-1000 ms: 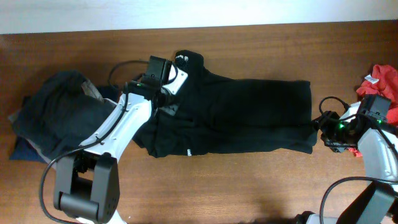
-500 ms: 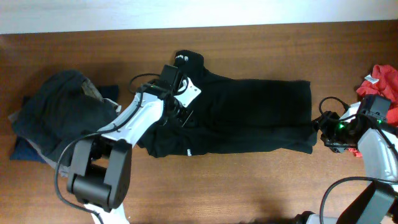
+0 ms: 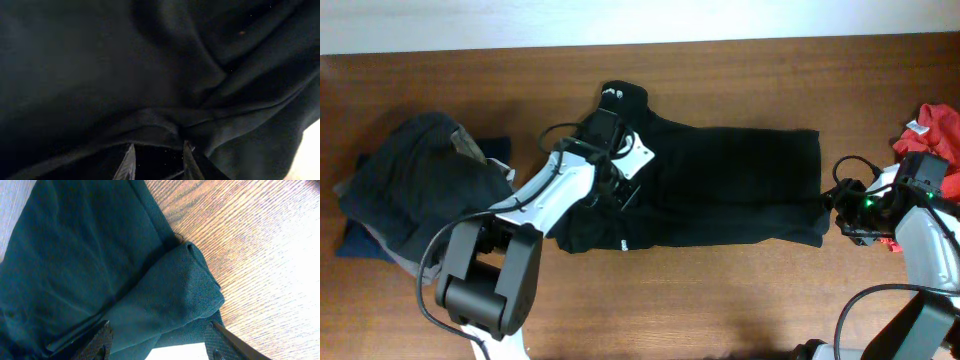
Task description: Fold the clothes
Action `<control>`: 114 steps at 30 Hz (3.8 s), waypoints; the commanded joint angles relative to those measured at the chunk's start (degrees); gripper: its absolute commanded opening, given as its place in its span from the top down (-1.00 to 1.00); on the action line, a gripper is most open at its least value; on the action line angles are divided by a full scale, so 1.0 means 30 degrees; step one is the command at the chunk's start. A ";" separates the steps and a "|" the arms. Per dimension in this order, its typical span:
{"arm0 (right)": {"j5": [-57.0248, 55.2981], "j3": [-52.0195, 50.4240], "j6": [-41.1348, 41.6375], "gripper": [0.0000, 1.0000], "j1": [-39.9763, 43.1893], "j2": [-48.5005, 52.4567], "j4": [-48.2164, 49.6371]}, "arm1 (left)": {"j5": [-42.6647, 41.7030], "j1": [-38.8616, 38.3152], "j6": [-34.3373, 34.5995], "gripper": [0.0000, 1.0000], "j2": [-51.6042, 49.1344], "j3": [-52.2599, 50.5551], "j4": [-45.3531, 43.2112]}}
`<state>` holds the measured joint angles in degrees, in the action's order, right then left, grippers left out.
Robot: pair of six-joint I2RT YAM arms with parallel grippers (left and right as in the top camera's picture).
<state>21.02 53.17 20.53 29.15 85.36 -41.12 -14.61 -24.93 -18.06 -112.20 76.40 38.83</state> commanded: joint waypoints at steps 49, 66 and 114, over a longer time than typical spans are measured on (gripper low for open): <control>0.0109 0.0386 -0.0182 -0.28 -0.0087 0.0066 -0.0015 | 0.0160 -0.0197 -0.0306 0.48 -0.0423 0.0794 0.1639; 0.0117 0.0386 -0.0182 -0.28 -0.0087 0.0066 -0.0007 | 0.1173 -0.0197 -0.0452 0.99 -0.0270 0.4517 0.3483; -0.0255 0.0386 -0.0189 -0.29 -0.0087 0.0066 -0.0510 | -0.1093 0.4794 0.4299 -0.10 -0.0911 0.2142 0.9333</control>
<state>20.78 53.19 20.51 29.15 85.41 -42.46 -14.57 -10.52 -5.34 -116.03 84.49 68.01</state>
